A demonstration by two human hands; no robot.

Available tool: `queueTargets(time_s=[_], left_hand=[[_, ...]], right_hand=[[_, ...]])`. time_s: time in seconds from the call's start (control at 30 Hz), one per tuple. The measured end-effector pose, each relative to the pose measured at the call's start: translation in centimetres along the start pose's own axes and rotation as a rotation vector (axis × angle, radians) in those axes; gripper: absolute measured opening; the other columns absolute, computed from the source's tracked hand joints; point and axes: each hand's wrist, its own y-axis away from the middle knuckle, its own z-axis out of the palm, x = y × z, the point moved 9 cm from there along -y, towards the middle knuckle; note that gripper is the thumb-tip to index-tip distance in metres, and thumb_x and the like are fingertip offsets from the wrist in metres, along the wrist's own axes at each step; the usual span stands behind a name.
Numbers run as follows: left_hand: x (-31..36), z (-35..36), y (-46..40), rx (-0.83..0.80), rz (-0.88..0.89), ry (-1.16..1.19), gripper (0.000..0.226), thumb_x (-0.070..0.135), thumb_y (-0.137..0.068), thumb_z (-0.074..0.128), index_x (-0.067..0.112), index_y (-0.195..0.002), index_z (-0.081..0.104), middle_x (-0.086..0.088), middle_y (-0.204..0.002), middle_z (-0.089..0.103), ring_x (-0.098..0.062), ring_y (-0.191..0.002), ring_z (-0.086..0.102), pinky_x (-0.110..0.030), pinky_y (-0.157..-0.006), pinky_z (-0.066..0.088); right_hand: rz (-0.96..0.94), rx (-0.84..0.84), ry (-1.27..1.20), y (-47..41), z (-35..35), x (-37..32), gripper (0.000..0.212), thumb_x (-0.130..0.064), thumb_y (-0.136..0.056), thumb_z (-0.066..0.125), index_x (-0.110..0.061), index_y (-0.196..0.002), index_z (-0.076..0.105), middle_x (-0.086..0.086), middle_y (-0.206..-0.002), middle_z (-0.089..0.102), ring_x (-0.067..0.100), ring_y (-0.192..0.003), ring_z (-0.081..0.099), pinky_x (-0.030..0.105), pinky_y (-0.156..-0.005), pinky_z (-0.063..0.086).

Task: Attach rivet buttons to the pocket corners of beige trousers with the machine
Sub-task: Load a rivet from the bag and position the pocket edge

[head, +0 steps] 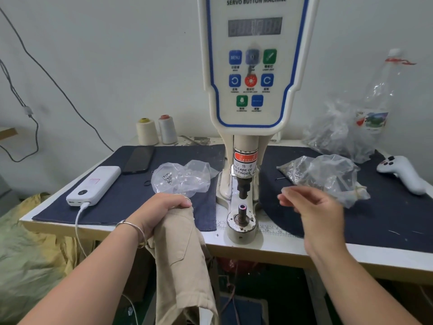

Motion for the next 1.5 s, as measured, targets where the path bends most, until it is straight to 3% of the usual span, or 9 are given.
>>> queueTargets(time_s=[0.17, 0.3, 0.5, 0.9, 1.07, 1.13, 1.4, 1.5], left_hand=[[0.1, 0.1, 0.1, -0.001, 0.019, -0.006, 0.021, 0.038, -0.063, 0.071, 0.018, -0.068, 0.068, -0.005, -0.075, 0.069, -0.016, -0.069, 0.063, -0.034, -0.077, 0.046], [0.0, -0.2, -0.1, 0.020, 0.007, -0.012, 0.025, 0.039, -0.061, 0.072, 0.016, -0.072, 0.071, -0.007, -0.080, 0.071, -0.021, -0.078, 0.064, -0.038, -0.086, 0.047], [0.1, 0.0, 0.1, 0.019, 0.021, -0.005, 0.023, 0.038, -0.062, 0.071, 0.017, -0.065, 0.067, -0.004, -0.073, 0.066, -0.018, -0.069, 0.060, -0.035, -0.076, 0.044], [-0.2, -0.4, 0.2, 0.047, 0.009, -0.002, 0.037, 0.048, -0.051, 0.074, 0.018, -0.073, 0.076, -0.013, -0.093, 0.073, -0.029, -0.092, 0.065, -0.049, -0.100, 0.047], [-0.4, -0.3, 0.2, 0.040, -0.027, 0.005, 0.038, 0.049, -0.049, 0.076, 0.019, -0.073, 0.076, -0.015, -0.094, 0.073, -0.032, -0.093, 0.065, -0.048, -0.095, 0.048], [-0.4, -0.2, 0.2, 0.024, -0.031, 0.004, 0.037, 0.048, -0.050, 0.076, 0.018, -0.072, 0.075, -0.013, -0.089, 0.073, -0.030, -0.089, 0.065, -0.045, -0.092, 0.048], [-0.3, -0.2, 0.4, 0.032, -0.035, 0.018, 0.044, 0.048, -0.049, 0.077, 0.016, -0.079, 0.077, -0.019, -0.102, 0.073, -0.033, -0.097, 0.067, -0.054, -0.106, 0.044], [-0.2, -0.2, 0.4, 0.033, -0.036, 0.021, 0.045, 0.048, -0.049, 0.077, 0.016, -0.080, 0.078, -0.021, -0.106, 0.073, -0.035, -0.100, 0.067, -0.054, -0.107, 0.044]], right_hand=[[0.043, -0.082, 0.044, 0.5, 1.3, 1.8, 0.018, -0.001, -0.076, 0.077, -0.019, -0.072, 0.077, 0.003, -0.074, 0.075, 0.011, -0.069, 0.070, 0.011, -0.061, 0.050], [-0.044, -0.125, 0.242, 1.2, 1.4, 1.9, 0.025, -0.010, -0.076, 0.079, -0.034, -0.074, 0.078, -0.010, -0.076, 0.075, 0.001, -0.075, 0.068, 0.007, -0.063, 0.049], [-0.054, -0.144, 0.250, 1.4, 1.5, 2.0, 0.024, -0.008, -0.079, 0.076, -0.032, -0.078, 0.077, -0.013, -0.079, 0.075, -0.001, -0.080, 0.069, 0.006, -0.065, 0.048], [0.036, -0.131, 0.176, 1.4, 1.8, 1.2, 0.019, -0.008, -0.078, 0.077, -0.026, -0.075, 0.078, -0.002, -0.077, 0.076, 0.012, -0.079, 0.072, 0.017, -0.069, 0.053], [0.124, -0.201, 0.084, 1.9, 3.1, 0.6, 0.017, -0.007, -0.077, 0.077, -0.024, -0.077, 0.080, 0.006, -0.073, 0.075, 0.011, -0.071, 0.070, 0.012, -0.060, 0.049], [0.148, -0.223, 0.085, 2.2, 3.7, 0.7, 0.015, -0.007, -0.077, 0.077, -0.022, -0.076, 0.080, 0.007, -0.073, 0.074, 0.011, -0.072, 0.070, 0.016, -0.064, 0.049], [0.148, -0.267, 0.202, 2.6, 5.4, 0.0, 0.014, -0.005, -0.076, 0.078, -0.019, -0.074, 0.077, 0.003, -0.070, 0.074, 0.014, -0.069, 0.071, 0.019, -0.061, 0.051], [0.135, -0.272, 0.222, 2.7, 6.0, -0.4, 0.013, -0.002, -0.075, 0.078, -0.014, -0.074, 0.076, 0.004, -0.067, 0.073, 0.011, -0.063, 0.070, 0.012, -0.056, 0.048]])
